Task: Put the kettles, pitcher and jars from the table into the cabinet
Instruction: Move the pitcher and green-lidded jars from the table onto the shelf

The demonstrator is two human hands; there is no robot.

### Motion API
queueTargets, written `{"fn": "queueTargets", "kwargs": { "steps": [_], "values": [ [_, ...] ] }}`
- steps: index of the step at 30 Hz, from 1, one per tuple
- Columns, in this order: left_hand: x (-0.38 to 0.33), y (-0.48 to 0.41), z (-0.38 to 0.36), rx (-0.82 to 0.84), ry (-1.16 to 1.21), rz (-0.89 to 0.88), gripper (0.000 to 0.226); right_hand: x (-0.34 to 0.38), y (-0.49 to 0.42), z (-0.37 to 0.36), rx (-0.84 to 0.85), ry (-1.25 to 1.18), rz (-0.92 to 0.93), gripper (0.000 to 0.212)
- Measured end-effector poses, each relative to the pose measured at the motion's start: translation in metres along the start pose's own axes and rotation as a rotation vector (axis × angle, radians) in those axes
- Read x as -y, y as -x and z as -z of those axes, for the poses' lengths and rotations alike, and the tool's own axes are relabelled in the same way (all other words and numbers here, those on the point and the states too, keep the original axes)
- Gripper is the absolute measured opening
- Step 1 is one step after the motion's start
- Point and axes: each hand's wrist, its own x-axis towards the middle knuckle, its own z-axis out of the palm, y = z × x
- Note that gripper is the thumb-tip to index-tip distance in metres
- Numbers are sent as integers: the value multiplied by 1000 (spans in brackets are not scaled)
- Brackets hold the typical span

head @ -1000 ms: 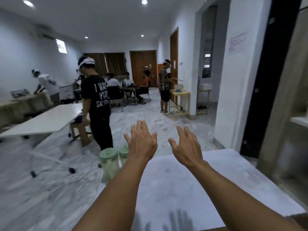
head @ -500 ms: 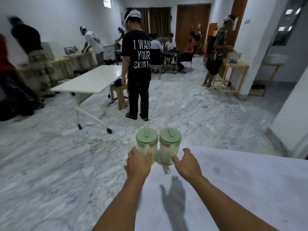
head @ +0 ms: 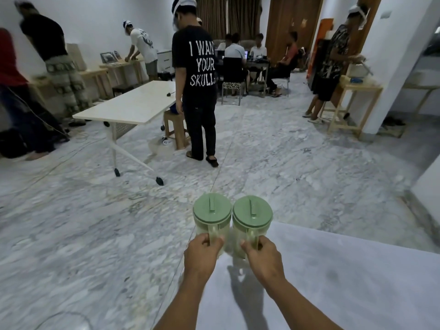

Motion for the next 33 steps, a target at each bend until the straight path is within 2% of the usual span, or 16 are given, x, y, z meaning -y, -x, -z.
{"fn": "queueTargets", "kwargs": {
  "steps": [9, 18, 27, 33],
  "values": [
    [-30, 29, 9, 77, 162, 3, 20, 10, 22, 30, -24, -210, -23, 23],
    [-109, 119, 37, 224, 281, -193, 18, 43, 123, 115, -220, -472, 98, 29],
    [-166, 276, -10, 463, 363, -345, 23, 17, 266, 244, -612, -619, 175, 34],
    [-201, 416, -89, 718, 371, -460, 27, -33, 368, 366, -998, -656, 185, 36]
  ]
}}
